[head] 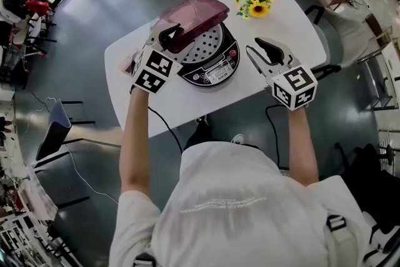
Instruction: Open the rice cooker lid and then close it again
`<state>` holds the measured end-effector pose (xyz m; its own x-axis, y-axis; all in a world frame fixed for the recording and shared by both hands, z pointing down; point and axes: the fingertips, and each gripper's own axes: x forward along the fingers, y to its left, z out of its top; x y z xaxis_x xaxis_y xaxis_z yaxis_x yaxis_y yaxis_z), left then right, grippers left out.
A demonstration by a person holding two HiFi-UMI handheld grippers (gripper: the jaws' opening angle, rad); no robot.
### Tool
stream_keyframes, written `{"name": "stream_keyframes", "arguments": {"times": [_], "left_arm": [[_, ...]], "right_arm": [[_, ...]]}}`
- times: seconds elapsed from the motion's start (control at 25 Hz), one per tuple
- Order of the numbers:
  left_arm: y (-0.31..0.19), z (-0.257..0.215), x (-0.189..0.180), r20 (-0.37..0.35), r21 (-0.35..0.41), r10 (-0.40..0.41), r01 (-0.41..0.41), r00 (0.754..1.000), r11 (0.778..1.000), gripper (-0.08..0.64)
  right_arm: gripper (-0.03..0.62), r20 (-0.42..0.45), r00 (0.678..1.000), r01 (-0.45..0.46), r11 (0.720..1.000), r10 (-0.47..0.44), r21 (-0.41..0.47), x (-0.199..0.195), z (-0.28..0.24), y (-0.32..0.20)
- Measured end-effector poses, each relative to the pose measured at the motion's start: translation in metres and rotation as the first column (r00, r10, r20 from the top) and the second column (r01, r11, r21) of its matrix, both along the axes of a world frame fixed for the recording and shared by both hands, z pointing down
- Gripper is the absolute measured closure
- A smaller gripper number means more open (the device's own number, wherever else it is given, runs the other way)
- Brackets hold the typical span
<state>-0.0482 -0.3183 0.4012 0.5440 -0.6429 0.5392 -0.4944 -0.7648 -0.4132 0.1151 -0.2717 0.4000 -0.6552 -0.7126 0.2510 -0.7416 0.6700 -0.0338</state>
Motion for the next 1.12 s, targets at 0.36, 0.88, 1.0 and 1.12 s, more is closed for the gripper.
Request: {"name": "stream_keyframes", "arguments": {"times": [0.36,0.88,1.0,1.12], "left_arm": [[0.026,0.041,0.014,-0.009,-0.045,0.04,-0.041,0.999,0.998,0.315],[0.042,0.081,0.022,-0.028,-0.11,0.069,-0.072,0.997,0.991,0.321],[0.045,0.09,0.023,-0.041,-0.145,0.076,-0.082,0.996,0.986,0.321],[0.047,0.097,0.024,-0.054,-0.174,0.079,-0.087,0.995,0.981,0.321]], "right_arm": [[0.445,-0.005,1.0,0.003,1.0,-0.003,-0.006,0.005,0.003,0.008],[0.445,-0.019,1.0,0.008,1.0,-0.009,-0.029,0.0,0.012,0.005],[0.445,-0.026,1.0,0.012,0.999,-0.013,-0.035,-0.003,0.014,0.004],[0.445,-0.029,0.999,0.017,0.999,-0.018,-0.041,-0.005,0.016,0.004]]}}
